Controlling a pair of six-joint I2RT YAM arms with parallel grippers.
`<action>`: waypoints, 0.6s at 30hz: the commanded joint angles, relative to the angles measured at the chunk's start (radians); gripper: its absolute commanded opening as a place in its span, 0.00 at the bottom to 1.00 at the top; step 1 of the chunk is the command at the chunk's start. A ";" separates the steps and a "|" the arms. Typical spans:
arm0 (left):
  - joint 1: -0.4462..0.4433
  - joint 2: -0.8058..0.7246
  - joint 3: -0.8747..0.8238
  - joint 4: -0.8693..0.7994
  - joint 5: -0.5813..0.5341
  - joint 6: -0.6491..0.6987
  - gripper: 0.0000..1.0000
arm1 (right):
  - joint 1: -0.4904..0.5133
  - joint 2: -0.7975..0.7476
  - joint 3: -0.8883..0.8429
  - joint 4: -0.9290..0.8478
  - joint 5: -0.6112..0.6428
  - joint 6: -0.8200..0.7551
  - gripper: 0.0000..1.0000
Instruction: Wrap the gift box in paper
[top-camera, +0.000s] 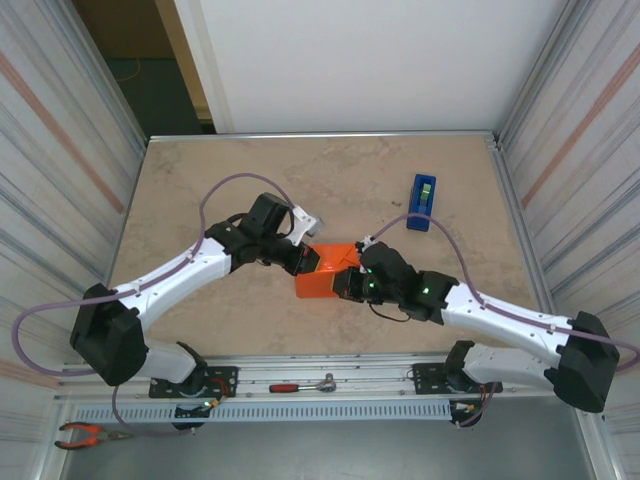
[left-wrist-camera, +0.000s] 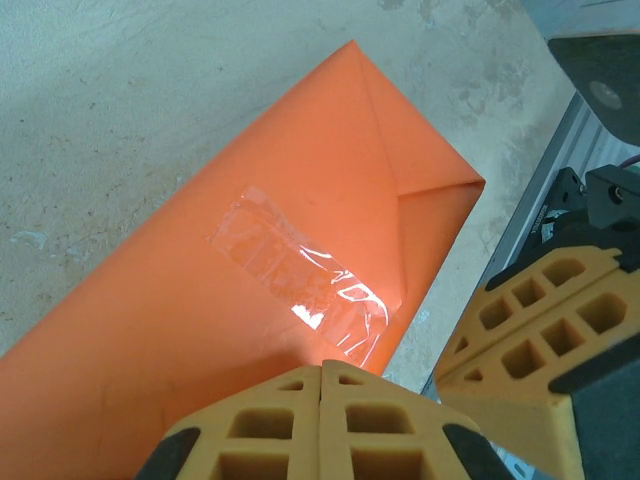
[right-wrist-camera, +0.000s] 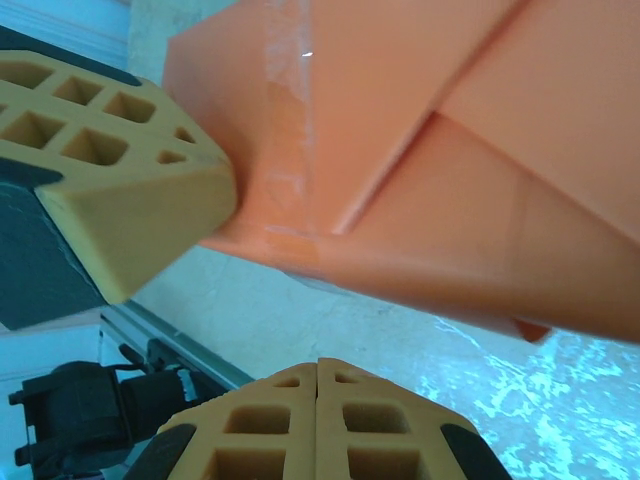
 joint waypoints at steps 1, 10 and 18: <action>-0.007 0.019 -0.048 -0.102 -0.032 0.019 0.00 | 0.009 0.050 0.054 0.023 -0.007 -0.028 0.00; -0.007 0.014 -0.049 -0.100 -0.025 0.022 0.00 | -0.067 0.100 0.070 0.038 -0.063 -0.046 0.00; -0.007 0.002 -0.037 -0.104 -0.019 0.023 0.00 | -0.120 0.066 0.067 0.013 -0.145 -0.058 0.00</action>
